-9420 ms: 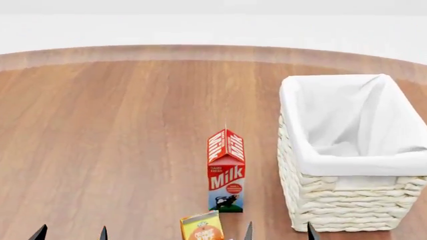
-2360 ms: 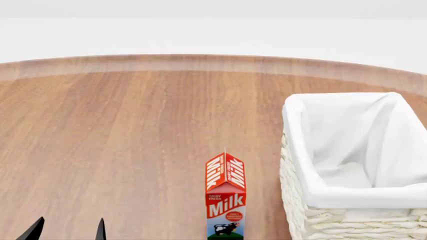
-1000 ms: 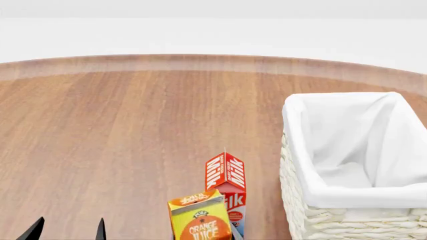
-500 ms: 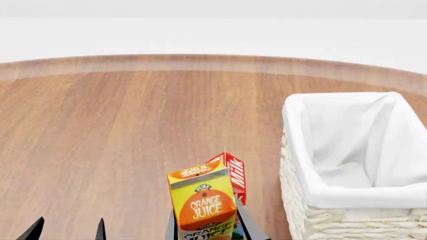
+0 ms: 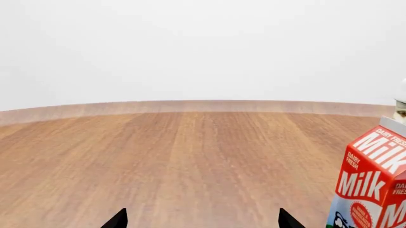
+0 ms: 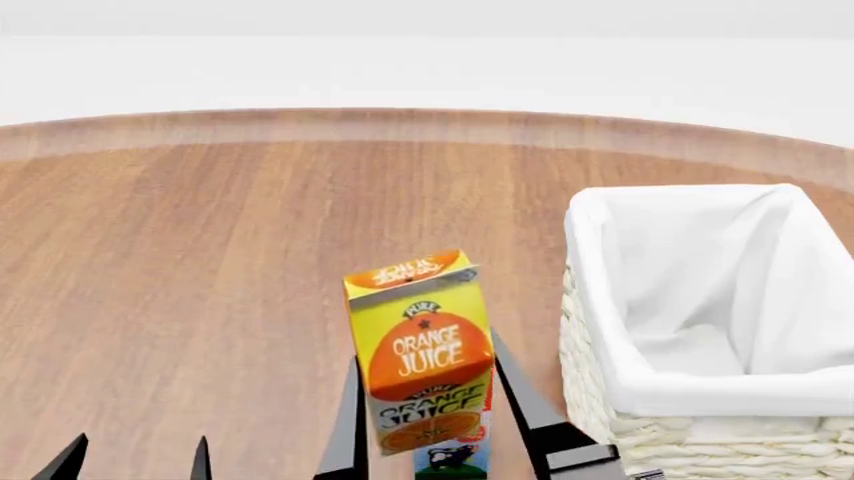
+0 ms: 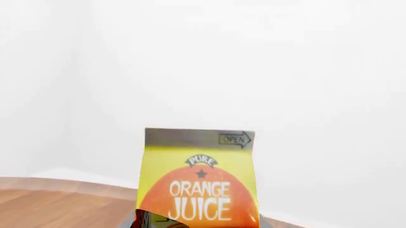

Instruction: Pick up the orange juice, and put it in the basket.

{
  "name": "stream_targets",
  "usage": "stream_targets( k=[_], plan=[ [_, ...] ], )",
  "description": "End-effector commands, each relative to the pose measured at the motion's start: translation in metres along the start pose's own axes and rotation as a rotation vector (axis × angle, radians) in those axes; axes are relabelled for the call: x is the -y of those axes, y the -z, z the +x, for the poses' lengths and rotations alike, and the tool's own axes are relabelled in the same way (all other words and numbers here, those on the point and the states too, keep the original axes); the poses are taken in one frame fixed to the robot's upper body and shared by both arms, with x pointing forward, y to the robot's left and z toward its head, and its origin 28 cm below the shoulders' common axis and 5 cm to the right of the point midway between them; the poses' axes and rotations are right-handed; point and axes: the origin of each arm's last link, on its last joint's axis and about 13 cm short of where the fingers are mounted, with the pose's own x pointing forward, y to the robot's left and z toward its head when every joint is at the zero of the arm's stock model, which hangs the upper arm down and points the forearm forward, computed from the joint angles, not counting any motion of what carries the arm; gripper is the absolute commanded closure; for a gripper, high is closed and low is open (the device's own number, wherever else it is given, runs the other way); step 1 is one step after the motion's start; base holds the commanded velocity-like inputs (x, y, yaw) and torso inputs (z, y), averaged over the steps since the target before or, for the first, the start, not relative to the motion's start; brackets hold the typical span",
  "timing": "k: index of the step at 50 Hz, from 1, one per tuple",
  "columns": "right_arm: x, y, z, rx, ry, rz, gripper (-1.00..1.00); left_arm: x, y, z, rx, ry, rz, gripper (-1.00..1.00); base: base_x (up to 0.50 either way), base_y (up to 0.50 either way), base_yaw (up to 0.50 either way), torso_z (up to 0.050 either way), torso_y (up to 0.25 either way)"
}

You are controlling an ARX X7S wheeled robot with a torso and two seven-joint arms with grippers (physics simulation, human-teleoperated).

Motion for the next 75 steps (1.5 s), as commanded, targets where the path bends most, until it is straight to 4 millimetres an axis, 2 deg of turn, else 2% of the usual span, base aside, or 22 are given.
stream_targets(
  k=[1, 14, 25, 41, 53, 67, 75],
  plan=[
    [0.006, -0.02, 0.006, 0.073, 0.022, -0.044, 1.0, 0.0, 0.0, 0.0, 0.0, 0.0, 0.0, -1.0, 0.0, 0.0, 0.0, 0.0, 0.0],
    [0.015, -0.035, 0.012, 0.119, 0.05, -0.064, 1.0, 0.0, 0.0, 0.0, 0.0, 0.0, 0.0, -1.0, 0.0, 0.0, 0.0, 0.0, 0.001],
    [0.031, -0.057, 0.019, 0.176, 0.105, -0.062, 1.0, 0.0, 0.0, 0.0, 0.0, 0.0, 0.0, -1.0, 0.0, 0.0, 0.0, 0.0, 0.001],
    [0.053, -0.078, 0.014, 0.219, 0.182, -0.068, 1.0, 0.0, 0.0, 0.0, 0.0, 0.0, -0.001, -1.0, 0.0, 0.0, 0.0, 0.001, 0.001],
    [0.067, -0.079, 0.012, 0.216, 0.234, -0.082, 1.0, 0.0, 0.0, 0.0, 0.0, 0.0, 0.0, -1.0, 0.0, 0.0, 0.0, 0.0, 0.0],
    [0.084, -0.061, 0.027, 0.183, 0.292, -0.096, 1.0, 0.0, 0.0, 0.0, 0.0, 0.0, 0.0, -1.0, 0.0, 0.0, 0.0, 0.0, 0.001],
    [0.094, -0.043, 0.039, 0.151, 0.332, -0.092, 1.0, 0.0, 0.0, 0.0, 0.0, 0.0, 0.0, -1.0, 0.0, 0.0, 0.0, 0.0, 0.001]
  ],
)
